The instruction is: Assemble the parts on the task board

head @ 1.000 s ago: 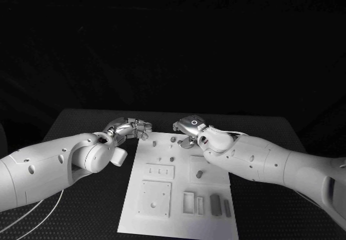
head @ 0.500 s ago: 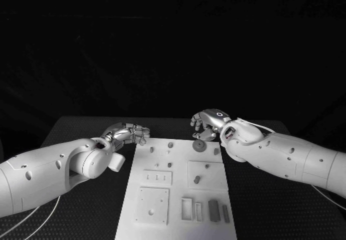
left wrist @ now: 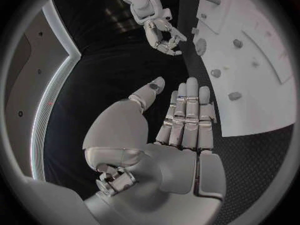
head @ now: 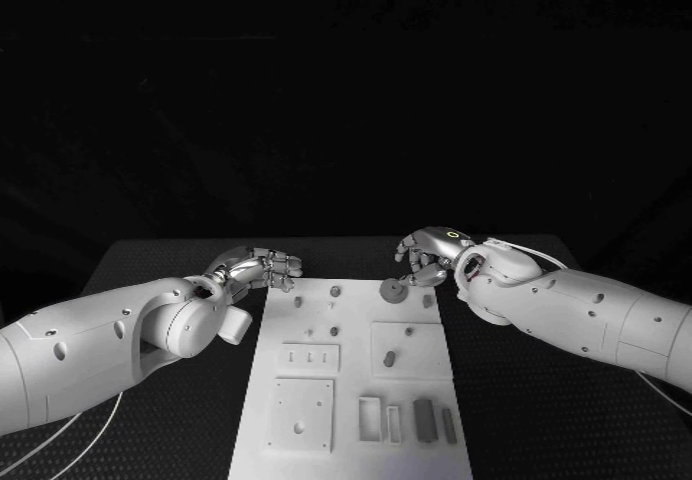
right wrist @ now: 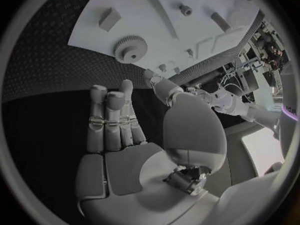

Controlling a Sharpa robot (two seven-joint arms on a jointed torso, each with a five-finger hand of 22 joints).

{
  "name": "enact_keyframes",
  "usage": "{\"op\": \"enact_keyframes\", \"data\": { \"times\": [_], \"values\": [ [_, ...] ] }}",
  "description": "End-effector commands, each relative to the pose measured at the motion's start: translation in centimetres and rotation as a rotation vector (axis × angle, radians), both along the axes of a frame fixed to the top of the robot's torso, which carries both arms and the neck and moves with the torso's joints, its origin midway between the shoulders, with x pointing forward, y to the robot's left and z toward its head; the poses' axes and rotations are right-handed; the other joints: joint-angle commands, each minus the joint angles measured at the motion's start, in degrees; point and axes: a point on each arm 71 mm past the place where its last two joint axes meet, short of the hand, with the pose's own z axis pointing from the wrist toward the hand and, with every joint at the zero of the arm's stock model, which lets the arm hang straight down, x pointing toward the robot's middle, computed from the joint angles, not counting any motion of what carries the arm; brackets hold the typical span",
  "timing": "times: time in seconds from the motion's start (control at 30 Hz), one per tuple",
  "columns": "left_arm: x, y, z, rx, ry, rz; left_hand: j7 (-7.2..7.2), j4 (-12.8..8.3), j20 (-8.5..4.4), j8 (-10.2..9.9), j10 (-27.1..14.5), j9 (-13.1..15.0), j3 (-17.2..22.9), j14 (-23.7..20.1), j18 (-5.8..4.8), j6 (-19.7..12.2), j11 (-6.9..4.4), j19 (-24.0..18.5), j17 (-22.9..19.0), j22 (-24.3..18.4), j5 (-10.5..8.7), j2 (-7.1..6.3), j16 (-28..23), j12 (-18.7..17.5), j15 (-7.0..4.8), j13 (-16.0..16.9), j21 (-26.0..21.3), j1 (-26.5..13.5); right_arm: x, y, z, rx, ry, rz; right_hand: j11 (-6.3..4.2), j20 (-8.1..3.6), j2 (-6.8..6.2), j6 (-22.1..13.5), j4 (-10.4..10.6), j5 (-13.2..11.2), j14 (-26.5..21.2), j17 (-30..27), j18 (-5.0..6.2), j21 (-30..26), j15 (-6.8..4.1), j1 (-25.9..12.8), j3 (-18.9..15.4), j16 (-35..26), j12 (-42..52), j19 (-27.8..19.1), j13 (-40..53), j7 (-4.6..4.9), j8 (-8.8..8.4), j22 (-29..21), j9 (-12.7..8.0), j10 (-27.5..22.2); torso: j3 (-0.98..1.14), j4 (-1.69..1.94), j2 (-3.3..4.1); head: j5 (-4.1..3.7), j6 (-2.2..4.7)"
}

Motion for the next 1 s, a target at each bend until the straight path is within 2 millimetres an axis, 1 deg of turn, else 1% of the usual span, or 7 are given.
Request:
{"op": "enact_keyframes", "data": {
  "times": [0.03, 0.17, 0.23, 0.27, 0.43, 0.67, 1.0],
  "values": [
    [-0.1, -0.4, 0.1, -0.014, -0.002, -0.024, -0.04, 0.1, -0.1, -0.2, 0.0, 0.1, 0.3, 0.0, -0.3, -0.2, 0.05, -0.5, 0.1, 0.8, -0.32, 0.2, -0.3, -0.2, 0.2, 0.1, 0.2, -0.4, -0.1, 0.5, -0.9, -0.014, 0.056, 0.02, 0.03, -0.65, 0.0, 0.3, -0.2, 0.5, -0.4, 1.0, 1.89, 1.1, -0.36, -0.7, -0.8, 1.5, 3.1, -0.1, 2.5, 0.2, -0.52, 1.3, -0.1, -1.8, 0.6, -0.33, 0.17, -0.05, -0.19],
    [-0.1, -0.5, 0.1, -0.015, 0.0, -0.028, -0.05, 0.1, -0.09, -0.2, 0.0, 0.1, 0.3, -0.1, -0.3, -0.1, 0.04, -0.5, 0.1, 0.8, -0.32, 0.2, -0.3, -0.2, 0.21, 0.1, 0.2, -0.4, 0.1, 0.6, -1.6, -0.027, 0.061, 0.015, 0.26, -0.9, -0.02, -0.4, -0.4, 1.3, -1.4, 2.6, 1.89, 2.9, -0.19, -1.3, -2.0, 4.1, 9.5, -0.3, 7.1, 0.36, -1.17, 1.3, -0.3, -4.7, 0.78, -0.28, 0.2, -0.27, -0.45],
    [-0.1, -0.5, 0.1, -0.015, 0.001, -0.029, -0.05, 0.1, -0.09, -0.2, 0.0, 0.1, 0.3, -0.1, -0.3, -0.1, 0.03, -0.5, 0.1, 0.8, -0.32, 0.2, -0.3, -0.2, 0.21, 0.1, 0.2, -0.5, 0.2, 0.6, -2.0, -0.03, 0.059, 0.011, 0.33, -1.1, 0.1, -0.8, -0.4, 1.6, -1.6, 3.5, 1.89, 3.8, -0.09, -1.5, -2.4, 5.3, 11.8, -0.2, 8.6, 0.49, -1.43, 1.3, -0.4, -5.5, 0.64, -0.23, 0.17, -0.46, -0.64],
    [-0.1, -0.5, 0.1, -0.015, 0.002, -0.029, -0.06, 0.1, -0.09, -0.2, 0.0, 0.1, 0.3, -0.1, -0.3, -0.1, 0.03, -0.5, 0.1, 0.8, -0.33, 0.2, -0.3, -0.2, 0.21, 0.1, 0.2, -0.5, 0.2, 0.6, -2.0, -0.027, 0.052, 0.009, 0.38, -1.24, 0.07, -1.0, -0.4, 1.7, -1.6, 4.1, 1.89, 4.4, -0.03, -1.6, -2.6, 6.0, 12.9, 0.0, 9.4, 0.53, -1.59, 1.3, -0.4, -5.7, 0.72, -0.25, 0.21, -0.43, -0.66],
    [0.0, -0.5, 0.1, -0.014, 0.001, -0.027, -0.07, 0.1, -0.08, -0.2, 0.0, 0.1, 0.3, -0.1, -0.31, -0.1, 0.02, -0.5, 0.1, 0.8, -0.34, 0.2, -0.4, -0.3, 0.21, 0.1, 0.2, -0.5, 0.4, 0.7, -2.6, 0.006, 0.058, -0.003, 0.55, -1.6, 0.18, -1.4, -0.2, 1.6, -2.3, 5.7, 1.89, 6.1, 0.15, -1.7, -2.8, 7.8, 16.5, -0.3, 11.5, 0.72, -1.92, 1.3, -0.6, -6.9, 0.53, -0.4, 0.14, -0.48, -0.94],
    [0.0, -0.6, 0.1, -0.015, 0.001, -0.031, -0.08, 0.1, -0.08, -0.2, 0.0, 0.1, 0.3, -0.1, -0.31, -0.2, 0.01, -0.5, 0.1, 0.8, -0.35, 0.2, -0.4, -0.3, 0.22, 0.1, 0.2, -0.5, 0.3, 1.5, -2.9, 0.002, 0.059, 0.014, 0.56, -1.79, 0.51, -1.2, -0.3, 2.0, -2.4, 6.6, 1.89, 7.4, 0.18, -1.6, -2.9, 8.7, 18.3, -0.5, 12.2, 0.73, -1.86, 1.3, -0.6, -7.3, 0.29, -0.1, 0.15, -0.7, -1.35],
    [0.0, -0.5, 0.0, -0.013, 0.005, -0.027, -0.09, 0.1, -0.07, -0.2, -0.1, 0.1, 0.3, -0.1, -0.31, -0.2, 0.0, -0.5, 0.1, 0.7, -0.35, 0.22, -0.4, -0.3, 0.22, 0.1, 0.3, -0.5, 0.3, 1.0, -3.9, -0.022, 0.061, 0.004, 0.36, -2.01, 1.21, -0.3, -0.5, 1.4, -2.7, 7.9, 1.89, 9.2, 0.03, -0.9, -2.0, 10.1, 21.3, -0.9, 13.5, 0.5, -1.5, 1.3, -0.6, -7.2, 0.19, -0.19, 0.07, -0.72, -1.74]
  ]
}}
